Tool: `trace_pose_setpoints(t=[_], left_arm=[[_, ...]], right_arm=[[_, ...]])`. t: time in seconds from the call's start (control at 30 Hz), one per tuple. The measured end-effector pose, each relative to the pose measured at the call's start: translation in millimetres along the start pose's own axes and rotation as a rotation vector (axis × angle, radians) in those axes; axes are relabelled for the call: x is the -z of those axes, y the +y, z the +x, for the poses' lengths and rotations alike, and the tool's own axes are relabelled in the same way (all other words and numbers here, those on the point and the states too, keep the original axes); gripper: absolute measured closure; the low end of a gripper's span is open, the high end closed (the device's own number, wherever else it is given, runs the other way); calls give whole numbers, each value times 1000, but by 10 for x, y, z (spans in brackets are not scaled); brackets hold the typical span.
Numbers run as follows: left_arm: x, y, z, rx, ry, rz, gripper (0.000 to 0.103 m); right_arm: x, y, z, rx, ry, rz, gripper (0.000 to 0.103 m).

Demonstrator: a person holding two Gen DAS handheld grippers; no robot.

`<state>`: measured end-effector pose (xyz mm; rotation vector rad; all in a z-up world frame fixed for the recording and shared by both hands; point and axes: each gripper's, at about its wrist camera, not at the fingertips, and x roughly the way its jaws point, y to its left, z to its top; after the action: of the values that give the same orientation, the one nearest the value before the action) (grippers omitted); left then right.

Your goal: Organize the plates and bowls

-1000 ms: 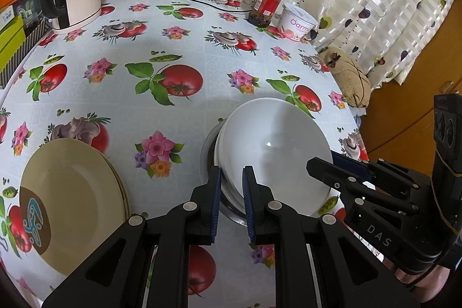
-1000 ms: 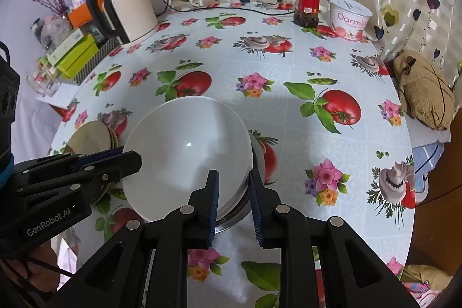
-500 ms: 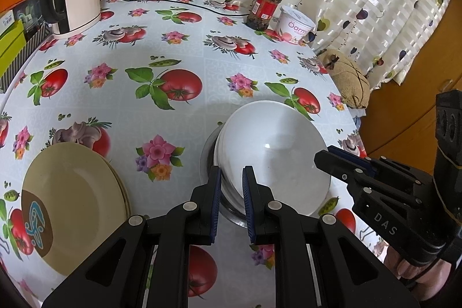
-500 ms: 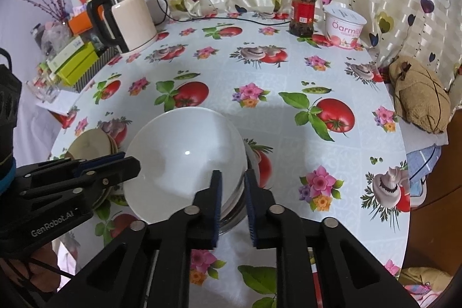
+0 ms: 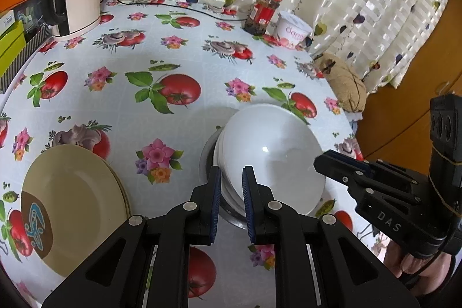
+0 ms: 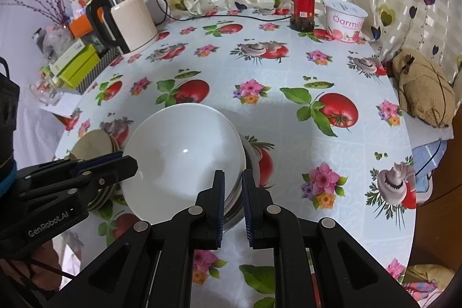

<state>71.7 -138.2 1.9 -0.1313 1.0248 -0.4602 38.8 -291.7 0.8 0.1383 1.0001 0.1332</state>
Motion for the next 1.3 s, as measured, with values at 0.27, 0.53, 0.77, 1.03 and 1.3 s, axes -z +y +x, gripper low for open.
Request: trace_pose_setpoints(t=[0.27, 0.53, 0.77, 1.03, 1.3], left_arm=[[-37, 185, -141, 35, -65, -56, 87], [11, 370, -186, 31, -94, -99, 87], [82, 451, -138, 43, -87, -96, 87], [134, 490, -14, 53, -33, -100, 87], [170, 508, 123, 80, 21, -115, 87]], right_arm=[[-18, -84, -228, -33, -49, -5, 73], [39, -330, -360, -69, -90, 58, 71], [119, -445, -376, -91, -93, 95, 67], [190, -595, -239, -123, -52, 176, 67], [252, -651, -24, -192, 1, 219, 79]])
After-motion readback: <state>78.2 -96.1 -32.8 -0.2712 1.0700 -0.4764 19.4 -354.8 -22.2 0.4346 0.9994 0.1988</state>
